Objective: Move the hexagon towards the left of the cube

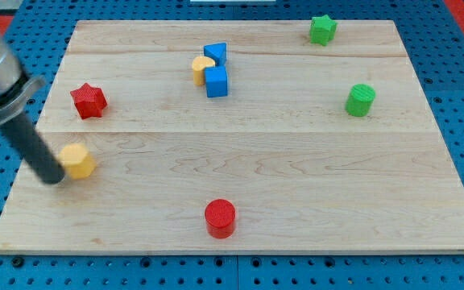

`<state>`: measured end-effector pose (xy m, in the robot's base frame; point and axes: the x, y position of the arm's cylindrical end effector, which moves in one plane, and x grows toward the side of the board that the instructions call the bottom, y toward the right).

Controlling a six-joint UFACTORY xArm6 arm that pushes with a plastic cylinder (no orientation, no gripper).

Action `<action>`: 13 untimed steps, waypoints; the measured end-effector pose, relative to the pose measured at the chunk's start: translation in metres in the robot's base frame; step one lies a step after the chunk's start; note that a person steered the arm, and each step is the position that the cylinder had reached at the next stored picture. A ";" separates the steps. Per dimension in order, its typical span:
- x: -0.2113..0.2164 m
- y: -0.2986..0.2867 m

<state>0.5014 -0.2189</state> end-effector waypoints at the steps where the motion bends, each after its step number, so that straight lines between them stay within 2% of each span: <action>1: -0.019 0.073; 2: -0.054 0.127; 3: -0.089 0.131; 4: -0.042 0.163; 5: -0.038 0.070; 6: -0.052 0.061; 8: -0.142 0.088; 9: -0.162 0.052; 10: -0.197 0.058; 11: -0.207 0.093; 13: -0.180 0.175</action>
